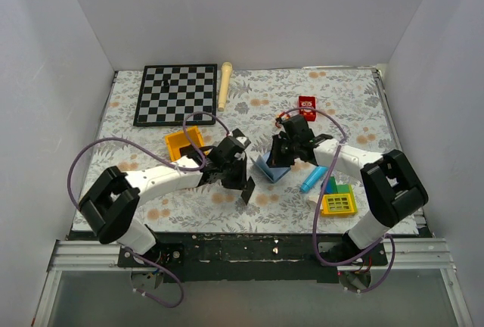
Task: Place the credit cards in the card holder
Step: Insert the credit card into the card holder.
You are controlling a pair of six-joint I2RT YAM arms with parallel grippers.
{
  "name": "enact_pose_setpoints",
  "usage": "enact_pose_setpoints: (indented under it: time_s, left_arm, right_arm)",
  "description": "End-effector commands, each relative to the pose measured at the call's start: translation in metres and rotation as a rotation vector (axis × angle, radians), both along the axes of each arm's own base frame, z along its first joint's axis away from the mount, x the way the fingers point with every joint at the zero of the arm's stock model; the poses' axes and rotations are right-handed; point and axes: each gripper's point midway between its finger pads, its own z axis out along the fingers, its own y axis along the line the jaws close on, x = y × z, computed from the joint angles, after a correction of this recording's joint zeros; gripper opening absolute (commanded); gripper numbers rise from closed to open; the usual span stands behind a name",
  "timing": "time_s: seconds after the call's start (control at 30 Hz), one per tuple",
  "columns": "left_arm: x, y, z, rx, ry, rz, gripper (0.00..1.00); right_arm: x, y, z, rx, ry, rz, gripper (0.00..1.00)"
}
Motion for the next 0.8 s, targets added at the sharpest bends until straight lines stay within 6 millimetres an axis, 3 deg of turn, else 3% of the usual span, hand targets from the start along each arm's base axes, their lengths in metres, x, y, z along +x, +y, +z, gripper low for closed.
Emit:
enact_pose_setpoints:
  time_s: [0.0, 0.17, 0.3, 0.77]
  left_arm:
    - [-0.014, 0.027, 0.033, -0.014, -0.011, 0.090, 0.00]
    - [-0.019, 0.051, 0.086, -0.085, -0.118, 0.153, 0.00]
    - [-0.008, 0.062, 0.113, -0.092, -0.202, 0.204, 0.00]
    - [0.032, 0.039, 0.117, -0.096, -0.257, 0.240, 0.00]
  right_arm:
    - [-0.016, 0.004, 0.005, 0.049, 0.013, 0.045, 0.01]
    - [-0.025, 0.011, 0.003, 0.083, 0.021, 0.074, 0.01]
    - [-0.036, 0.021, -0.003, 0.073, 0.034, 0.120, 0.01]
    - [-0.048, 0.036, -0.049, 0.013, 0.104, 0.121, 0.01]
